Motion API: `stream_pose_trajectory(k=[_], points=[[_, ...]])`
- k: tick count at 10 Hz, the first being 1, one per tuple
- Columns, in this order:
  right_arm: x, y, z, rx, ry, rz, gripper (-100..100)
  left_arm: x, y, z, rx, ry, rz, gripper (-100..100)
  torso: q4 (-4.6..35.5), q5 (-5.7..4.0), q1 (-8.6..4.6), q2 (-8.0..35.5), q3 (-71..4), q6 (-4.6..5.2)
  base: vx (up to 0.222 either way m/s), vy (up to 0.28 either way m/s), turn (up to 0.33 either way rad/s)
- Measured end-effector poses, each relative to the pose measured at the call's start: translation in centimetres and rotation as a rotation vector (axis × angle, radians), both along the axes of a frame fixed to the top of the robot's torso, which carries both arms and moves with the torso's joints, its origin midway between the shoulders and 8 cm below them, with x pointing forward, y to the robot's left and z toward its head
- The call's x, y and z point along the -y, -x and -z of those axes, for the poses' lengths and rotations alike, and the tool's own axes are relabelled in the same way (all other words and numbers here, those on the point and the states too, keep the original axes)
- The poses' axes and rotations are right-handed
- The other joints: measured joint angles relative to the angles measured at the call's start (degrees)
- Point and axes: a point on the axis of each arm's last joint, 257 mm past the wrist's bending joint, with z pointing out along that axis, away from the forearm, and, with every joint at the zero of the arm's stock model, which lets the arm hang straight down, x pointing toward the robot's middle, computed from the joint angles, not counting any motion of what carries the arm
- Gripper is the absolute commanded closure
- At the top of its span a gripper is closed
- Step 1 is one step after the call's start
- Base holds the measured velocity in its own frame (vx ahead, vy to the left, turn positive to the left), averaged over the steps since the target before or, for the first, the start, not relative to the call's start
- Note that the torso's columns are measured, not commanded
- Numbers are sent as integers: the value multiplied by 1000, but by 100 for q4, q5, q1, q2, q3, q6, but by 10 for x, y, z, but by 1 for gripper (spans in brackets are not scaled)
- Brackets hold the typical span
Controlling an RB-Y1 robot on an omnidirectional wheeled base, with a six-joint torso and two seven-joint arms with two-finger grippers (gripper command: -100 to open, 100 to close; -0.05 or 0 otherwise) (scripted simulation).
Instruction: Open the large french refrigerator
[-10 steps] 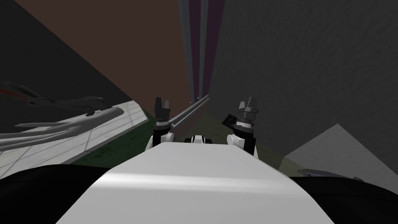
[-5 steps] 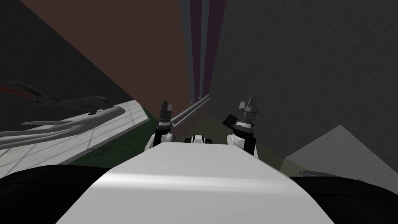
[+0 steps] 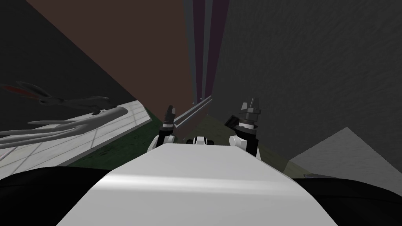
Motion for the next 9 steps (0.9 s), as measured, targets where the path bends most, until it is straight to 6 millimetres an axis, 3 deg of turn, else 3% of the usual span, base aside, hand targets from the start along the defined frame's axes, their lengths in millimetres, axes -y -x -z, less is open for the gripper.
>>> stream_pose_trajectory(k=[4,9], points=[[0,0,0,0,0,0,0,-18,-19,53,-114,-5,-33,-100,1,0,0,1,1,0,-8,-3,35],[0,0,0,0,0,0,0,-37,-33,103,-223,-2,-68,-100,0,0,0,0,0,1,-6,-2,20]])
